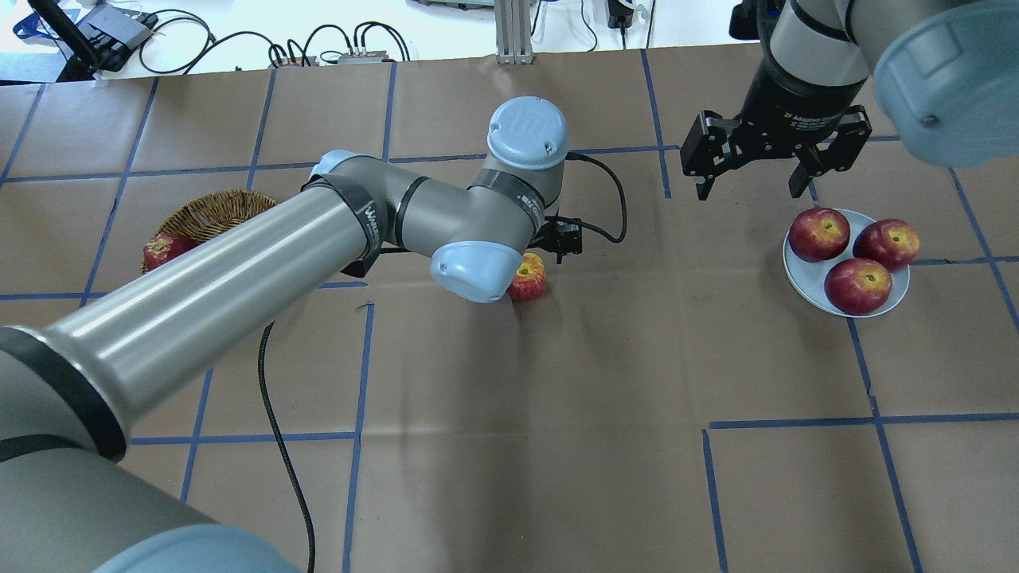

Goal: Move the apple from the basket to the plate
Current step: 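Release the striped apple on the table and raise the left gripper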

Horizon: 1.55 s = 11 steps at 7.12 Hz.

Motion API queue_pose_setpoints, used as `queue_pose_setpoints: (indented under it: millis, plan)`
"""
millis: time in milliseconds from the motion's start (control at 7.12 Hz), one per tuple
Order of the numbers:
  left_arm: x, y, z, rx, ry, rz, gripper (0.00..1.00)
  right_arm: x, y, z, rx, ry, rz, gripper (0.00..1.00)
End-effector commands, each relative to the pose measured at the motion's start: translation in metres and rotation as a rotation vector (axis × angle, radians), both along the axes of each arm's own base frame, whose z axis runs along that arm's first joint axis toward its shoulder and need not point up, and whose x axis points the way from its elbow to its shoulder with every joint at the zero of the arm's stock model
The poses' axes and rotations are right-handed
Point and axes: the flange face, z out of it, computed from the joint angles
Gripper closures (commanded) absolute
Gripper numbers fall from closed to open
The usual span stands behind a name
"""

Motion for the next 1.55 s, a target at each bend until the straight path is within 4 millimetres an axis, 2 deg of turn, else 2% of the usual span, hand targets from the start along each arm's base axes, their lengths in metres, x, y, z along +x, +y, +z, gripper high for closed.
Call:
queue_pose_setpoints:
  millis: [0, 140, 281, 421, 562, 702, 843, 983, 1124, 1405]
  plan:
    - [0.048, -0.009, 0.111, 0.020, -0.019, -0.049, 0.01, 0.000, 0.000, 0.001, -0.001, -0.001, 0.000, 0.00]
    - [0.078, 0.001, 0.163, 0.041, -0.033, -0.107, 0.01, 0.000, 0.000, 0.000, 0.000, -0.001, 0.000, 0.00]
    - [0.110, 0.017, 0.204, 0.043, -0.038, -0.155, 0.01, 0.000, 0.000, 0.000, 0.000, -0.001, 0.000, 0.00]
    - [0.156, 0.037, 0.240, 0.075, -0.043, -0.133, 0.01, 0.000, -0.001, 0.000, 0.000, -0.001, -0.002, 0.00]
    - [0.194, 0.060, 0.266, 0.098, -0.046, -0.118, 0.01, 0.000, -0.002, -0.001, 0.002, -0.001, -0.002, 0.00]
    - [0.210, 0.088, 0.293, 0.107, -0.047, -0.134, 0.01, 0.001, -0.003, -0.001, 0.000, -0.001, -0.008, 0.00]
    - [0.213, 0.111, 0.312, 0.084, -0.046, -0.135, 0.01, 0.002, -0.013, -0.005, -0.024, -0.006, -0.014, 0.00]
    - [0.220, 0.116, 0.313, 0.108, -0.045, -0.136, 0.01, 0.014, -0.020, -0.015, -0.022, -0.006, -0.034, 0.00]
    - [0.227, 0.110, 0.311, 0.115, -0.047, -0.174, 0.01, 0.050, -0.024, -0.027, -0.052, -0.008, -0.025, 0.00]
    - [0.233, 0.104, 0.307, 0.123, -0.043, -0.166, 0.01, 0.119, -0.038, -0.073, -0.071, -0.017, -0.067, 0.00]
